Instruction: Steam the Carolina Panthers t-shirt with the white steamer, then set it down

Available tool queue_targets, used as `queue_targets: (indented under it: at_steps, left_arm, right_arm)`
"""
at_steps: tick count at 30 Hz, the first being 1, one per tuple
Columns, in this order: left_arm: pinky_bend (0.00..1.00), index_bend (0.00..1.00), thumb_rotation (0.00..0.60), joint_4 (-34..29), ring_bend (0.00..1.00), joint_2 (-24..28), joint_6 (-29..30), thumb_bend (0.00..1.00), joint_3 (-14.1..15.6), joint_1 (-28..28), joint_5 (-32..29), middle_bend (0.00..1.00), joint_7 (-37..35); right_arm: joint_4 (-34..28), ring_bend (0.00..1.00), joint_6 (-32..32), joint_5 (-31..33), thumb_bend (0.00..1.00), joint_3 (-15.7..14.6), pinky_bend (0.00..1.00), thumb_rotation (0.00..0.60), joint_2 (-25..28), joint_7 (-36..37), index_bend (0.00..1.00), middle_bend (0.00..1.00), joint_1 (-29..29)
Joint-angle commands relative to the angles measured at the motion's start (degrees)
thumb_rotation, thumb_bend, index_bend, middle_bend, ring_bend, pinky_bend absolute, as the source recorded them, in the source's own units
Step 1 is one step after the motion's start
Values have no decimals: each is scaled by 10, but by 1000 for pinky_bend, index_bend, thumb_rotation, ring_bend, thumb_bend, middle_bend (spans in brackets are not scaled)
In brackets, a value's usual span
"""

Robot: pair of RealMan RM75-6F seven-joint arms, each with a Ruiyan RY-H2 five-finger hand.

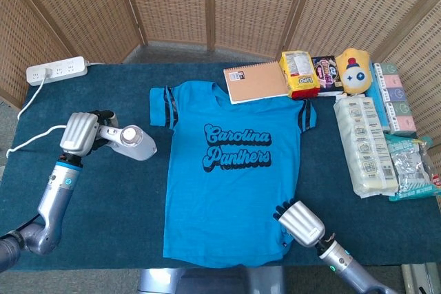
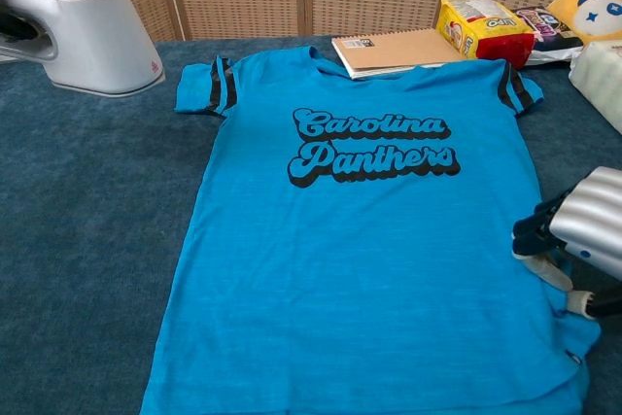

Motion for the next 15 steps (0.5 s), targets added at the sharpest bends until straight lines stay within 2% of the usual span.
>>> queue_targets:
  at_steps: [1, 15]
  left_arm:
    - [729, 573, 600, 1, 605, -5, -2, 539, 1, -4, 3, 662, 3]
    - [728, 573, 600, 7, 606, -51, -22, 539, 10, -31, 18, 662, 18]
  right_arm:
    - [-10, 665, 3, 5, 441, 2, 730, 600, 6, 10, 734, 642, 0]
    - [-27, 673, 16, 19, 442, 12, 735, 600, 22, 44, 737, 648, -4]
